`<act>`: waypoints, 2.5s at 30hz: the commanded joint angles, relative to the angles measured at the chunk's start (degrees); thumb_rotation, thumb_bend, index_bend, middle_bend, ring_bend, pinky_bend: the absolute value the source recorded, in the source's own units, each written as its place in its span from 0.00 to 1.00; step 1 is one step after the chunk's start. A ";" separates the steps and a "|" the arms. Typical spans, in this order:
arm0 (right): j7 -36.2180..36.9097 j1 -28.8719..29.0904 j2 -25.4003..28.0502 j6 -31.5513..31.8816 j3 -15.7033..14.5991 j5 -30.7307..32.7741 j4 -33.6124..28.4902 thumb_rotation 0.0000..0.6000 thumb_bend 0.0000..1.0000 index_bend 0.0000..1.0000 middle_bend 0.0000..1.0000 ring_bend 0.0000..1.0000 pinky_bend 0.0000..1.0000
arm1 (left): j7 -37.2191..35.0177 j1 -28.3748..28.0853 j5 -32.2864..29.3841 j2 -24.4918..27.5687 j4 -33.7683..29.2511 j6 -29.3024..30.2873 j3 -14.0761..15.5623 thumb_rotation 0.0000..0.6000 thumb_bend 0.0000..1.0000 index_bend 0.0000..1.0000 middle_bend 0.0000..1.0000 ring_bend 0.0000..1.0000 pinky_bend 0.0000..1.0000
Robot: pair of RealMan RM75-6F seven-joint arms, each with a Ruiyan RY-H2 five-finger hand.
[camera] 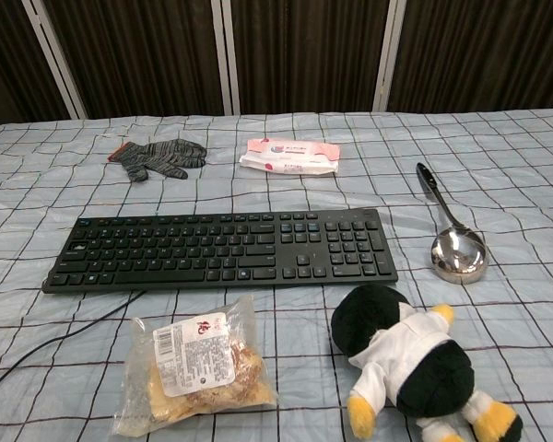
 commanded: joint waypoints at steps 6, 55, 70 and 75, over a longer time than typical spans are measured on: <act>0.09 -0.24 0.09 0.13 0.04 0.43 -0.04 1.00 0.05 0.00 0.00 0.00 0.00 | 0.43 -0.41 -0.12 -0.05 -0.51 -0.60 -0.14 1.00 0.14 0.00 0.00 0.00 0.00; 4.00 -0.48 0.92 0.43 0.01 0.18 -0.72 1.00 0.05 0.00 0.00 0.00 0.00 | 40.23 -34.32 -69.44 -10.11 -17.74 -14.88 -11.86 1.00 1.00 0.00 0.84 0.73 0.62; 4.74 -0.56 1.03 0.55 0.01 0.17 -0.95 1.00 0.05 0.00 0.00 0.00 0.00 | 40.01 -37.50 -73.83 -14.45 -11.89 -13.84 -10.76 1.00 1.00 0.00 0.84 0.73 0.62; 4.88 -0.52 1.02 0.47 0.05 0.25 -0.98 1.00 0.05 0.00 0.00 0.00 0.00 | 39.51 -38.15 -74.60 -14.99 -10.48 -14.23 -10.81 1.00 1.00 0.00 0.84 0.73 0.62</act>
